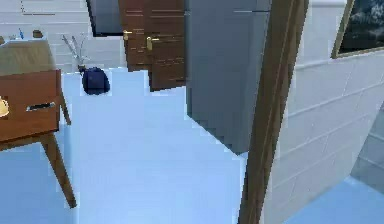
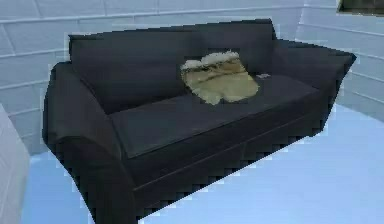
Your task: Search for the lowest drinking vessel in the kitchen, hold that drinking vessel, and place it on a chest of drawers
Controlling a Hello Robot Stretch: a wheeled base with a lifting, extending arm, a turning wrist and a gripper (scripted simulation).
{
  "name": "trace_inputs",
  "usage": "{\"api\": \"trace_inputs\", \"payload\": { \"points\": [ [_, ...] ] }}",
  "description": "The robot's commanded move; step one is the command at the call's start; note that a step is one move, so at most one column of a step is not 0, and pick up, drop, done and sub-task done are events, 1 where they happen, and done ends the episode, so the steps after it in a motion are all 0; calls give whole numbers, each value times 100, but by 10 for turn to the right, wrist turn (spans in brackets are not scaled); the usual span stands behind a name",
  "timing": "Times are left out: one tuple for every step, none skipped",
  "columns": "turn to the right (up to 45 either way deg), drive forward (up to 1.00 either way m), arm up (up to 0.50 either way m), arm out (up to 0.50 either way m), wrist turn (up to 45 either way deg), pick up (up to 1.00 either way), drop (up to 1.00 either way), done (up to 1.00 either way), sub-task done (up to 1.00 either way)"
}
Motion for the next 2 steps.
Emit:
{"api": "trace_inputs", "payload": {
  "points": [
    [-300, 0, 0, 0, 0, 0, 0, 0, 0],
    [0, 90, 0, 0, 0, 0, 0, 0, 0]
  ]
}}
